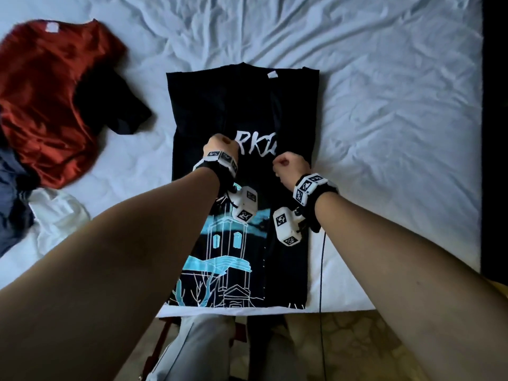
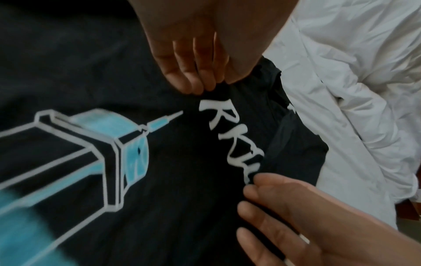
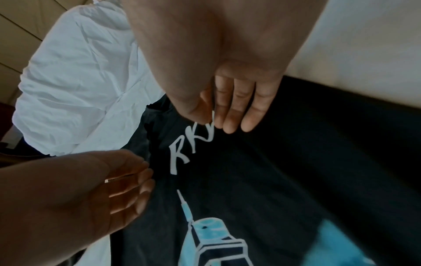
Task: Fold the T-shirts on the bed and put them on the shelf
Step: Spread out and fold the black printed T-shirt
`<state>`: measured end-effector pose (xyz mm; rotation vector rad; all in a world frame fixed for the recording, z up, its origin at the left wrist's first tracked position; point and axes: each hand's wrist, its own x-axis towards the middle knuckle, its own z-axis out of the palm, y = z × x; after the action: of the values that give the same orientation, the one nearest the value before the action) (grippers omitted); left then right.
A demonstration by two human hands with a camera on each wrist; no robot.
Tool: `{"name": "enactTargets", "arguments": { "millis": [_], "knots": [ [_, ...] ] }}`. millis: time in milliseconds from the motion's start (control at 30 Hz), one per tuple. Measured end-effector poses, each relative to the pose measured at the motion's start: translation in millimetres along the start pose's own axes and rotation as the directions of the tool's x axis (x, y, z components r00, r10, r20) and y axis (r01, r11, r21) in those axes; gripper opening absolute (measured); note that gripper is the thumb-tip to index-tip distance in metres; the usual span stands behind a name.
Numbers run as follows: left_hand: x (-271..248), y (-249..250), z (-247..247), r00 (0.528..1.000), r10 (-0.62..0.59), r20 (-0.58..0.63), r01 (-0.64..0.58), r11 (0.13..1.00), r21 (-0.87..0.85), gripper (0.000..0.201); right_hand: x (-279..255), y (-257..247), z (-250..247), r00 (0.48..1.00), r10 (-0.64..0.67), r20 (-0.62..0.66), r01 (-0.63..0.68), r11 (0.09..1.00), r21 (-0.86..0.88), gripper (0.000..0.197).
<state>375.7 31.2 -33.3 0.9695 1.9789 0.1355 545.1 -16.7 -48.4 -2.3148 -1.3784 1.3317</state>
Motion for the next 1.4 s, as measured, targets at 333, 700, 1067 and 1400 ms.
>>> {"name": "enactTargets", "arguments": {
  "millis": [333, 700, 1067, 1400],
  "knots": [
    [87.9, -11.3, -73.8, 0.946, -0.197, -0.256, 0.190, 0.980, -0.054, 0.055, 58.9, -95.7, 47.1, 0.987, -0.161, -0.009, 0.161, 0.987, 0.013, 0.021],
    [161.5, -49.5, -99.8, 0.987, -0.083, 0.136, 0.106, 0.980, -0.169, 0.039, 86.3, -141.9, 88.9, 0.930, -0.349, 0.117, 0.367, 0.854, -0.368, 0.044],
    [90.1, 1.9, -119.0, 0.959, 0.131, 0.251, -0.016, 0.910, -0.415, 0.038, 73.6, -178.9, 80.0, 0.945, -0.173, 0.276, 0.117, 0.971, 0.208, 0.044],
    [75.3, 49.0, -90.8, 0.963, 0.101, 0.251, 0.062, 0.821, -0.568, 0.019, 91.6, -150.3, 34.7, 0.997, -0.033, 0.070, 0.019, 0.981, 0.192, 0.030]
  ]
}}
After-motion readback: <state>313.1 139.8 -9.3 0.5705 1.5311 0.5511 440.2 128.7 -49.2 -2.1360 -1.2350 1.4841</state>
